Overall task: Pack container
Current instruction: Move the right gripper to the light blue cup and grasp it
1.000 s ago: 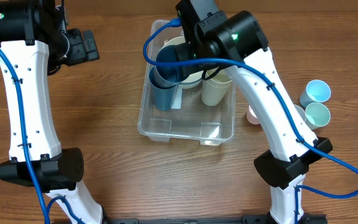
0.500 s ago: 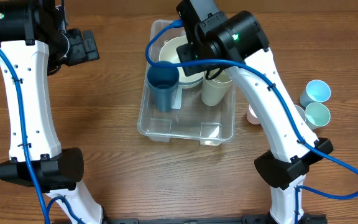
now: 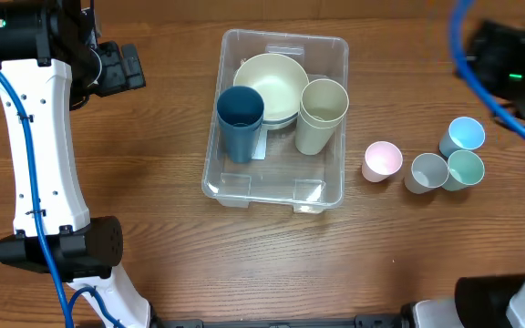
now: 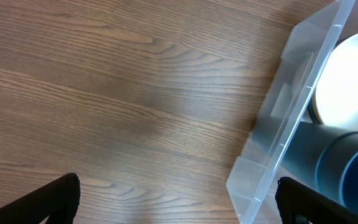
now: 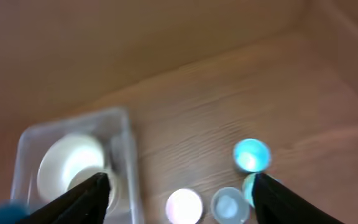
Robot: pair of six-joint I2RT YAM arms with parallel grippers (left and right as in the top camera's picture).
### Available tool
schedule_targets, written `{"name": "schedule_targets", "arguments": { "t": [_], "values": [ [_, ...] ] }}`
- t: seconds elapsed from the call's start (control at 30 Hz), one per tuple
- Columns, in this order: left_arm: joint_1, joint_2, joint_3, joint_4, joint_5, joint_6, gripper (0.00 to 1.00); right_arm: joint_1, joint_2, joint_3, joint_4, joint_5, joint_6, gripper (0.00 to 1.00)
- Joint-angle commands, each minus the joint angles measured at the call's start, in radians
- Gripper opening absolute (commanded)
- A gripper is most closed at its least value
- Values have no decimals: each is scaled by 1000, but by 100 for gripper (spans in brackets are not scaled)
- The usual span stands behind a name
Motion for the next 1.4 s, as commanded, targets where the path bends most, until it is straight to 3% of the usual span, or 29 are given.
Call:
{"name": "schedule_targets", "arguments": {
  "t": [0.0, 0.13, 0.33, 0.63, 0.87, 1.37],
  "values": [
    [-2, -4, 8, -2, -6, 19, 100, -212, 54, -53, 1, -167, 59, 77],
    [-2, -4, 8, -2, -6, 19, 100, -359, 106, -159, 21, -247, 59, 77],
    [-2, -4, 8, -2, -6, 19, 100, -453, 203, -358, 159, -264, 59, 77],
    [-2, -4, 8, -2, -6, 19, 100, -497, 322, -539, 253, -260, 29, 76],
    [-2, -4, 8, -2, -6, 19, 100, -536, 377, -576, 253, -272, 2, 65],
    [-2, -4, 8, -2, -6, 19, 100, -552, 392, -768, 376, -372, -50, 58]
  ]
}}
